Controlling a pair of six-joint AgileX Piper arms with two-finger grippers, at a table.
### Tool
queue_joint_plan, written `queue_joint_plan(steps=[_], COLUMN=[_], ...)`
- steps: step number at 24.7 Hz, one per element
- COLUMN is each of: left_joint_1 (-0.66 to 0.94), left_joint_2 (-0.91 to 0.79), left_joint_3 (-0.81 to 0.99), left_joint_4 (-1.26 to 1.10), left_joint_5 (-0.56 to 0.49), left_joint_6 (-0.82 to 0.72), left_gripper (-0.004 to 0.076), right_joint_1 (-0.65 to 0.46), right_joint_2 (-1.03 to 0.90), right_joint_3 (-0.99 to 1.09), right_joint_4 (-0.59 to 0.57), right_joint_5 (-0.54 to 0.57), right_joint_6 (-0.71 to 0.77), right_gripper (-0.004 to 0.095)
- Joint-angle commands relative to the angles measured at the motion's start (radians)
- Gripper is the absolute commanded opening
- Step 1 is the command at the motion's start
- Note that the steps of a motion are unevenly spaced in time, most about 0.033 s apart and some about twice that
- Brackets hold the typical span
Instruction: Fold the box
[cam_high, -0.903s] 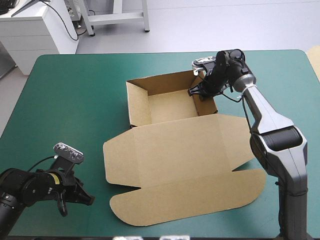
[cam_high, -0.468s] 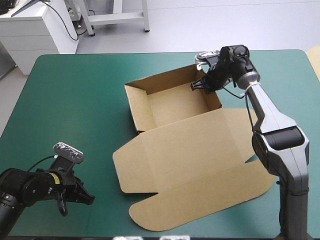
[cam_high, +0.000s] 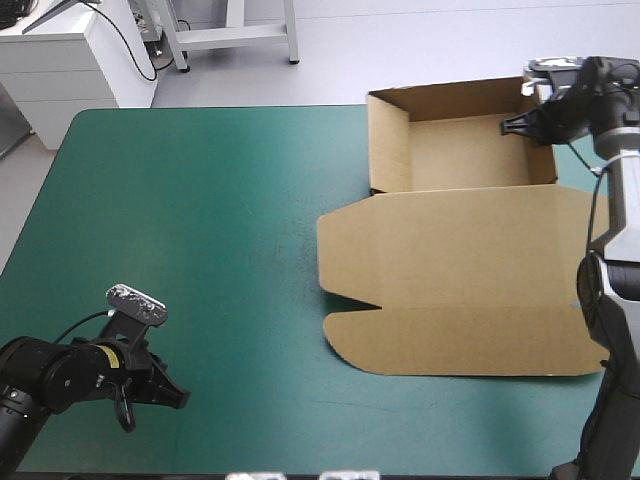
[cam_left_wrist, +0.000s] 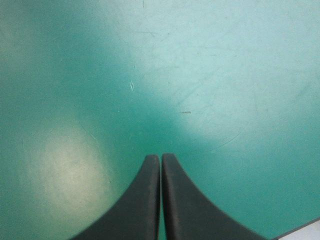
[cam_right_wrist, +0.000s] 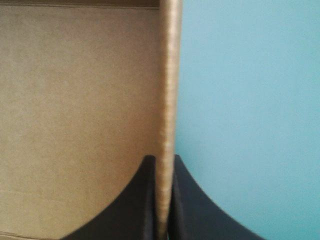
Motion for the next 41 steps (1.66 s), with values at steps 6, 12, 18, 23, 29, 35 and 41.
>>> queue_joint_plan(steps=[6, 12, 18, 23, 29, 35, 41], left_joint_1=[-0.005, -0.005, -0.005, -0.005, -0.005, -0.005, -0.005], left_joint_2=[-0.008, -0.008, -0.008, -0.008, -0.008, -0.008, -0.008], left_joint_3=[-0.021, -0.021, -0.021, -0.021, -0.021, -0.021, -0.021], left_joint_4=[-0.010, -0.012, -0.012, 0.000, 0.000, 0.000, -0.007], left_joint_5=[-0.039, -0.037, -0.028, -0.041, -0.043, -0.053, -0.053], left_joint_6=[-0.024, -0.027, -0.027, -0.027, -0.027, -0.027, -0.027], left_gripper=[-0.0008, -0.0008, -0.0008, -0.0008, -0.0008, -0.0008, -0.0008], right_joint_1=[-0.203, -0.289, -0.302, -0.302, -0.302, -0.294, -0.180], right_joint_2=[-0.062, -0.013, -0.005, -0.013, -0.123, -0.213, -0.288], right_joint_3=[-0.032, -0.026, 0.001, 0.001, 0.001, 0.001, 0.004], right_joint_4=[-0.004, -0.024, -0.037, -0.040, -0.033, 0.191, 0.230], right_joint_5=[-0.009, -0.001, -0.001, -0.001, -0.001, -0.001, -0.001], right_joint_6=[-0.050, -0.045, -0.108, -0.019, -0.022, -0.049, -0.066], right_gripper=[-0.0021, -0.0021, 0.0281, 0.0892, 0.0322, -0.0006, -0.0006])
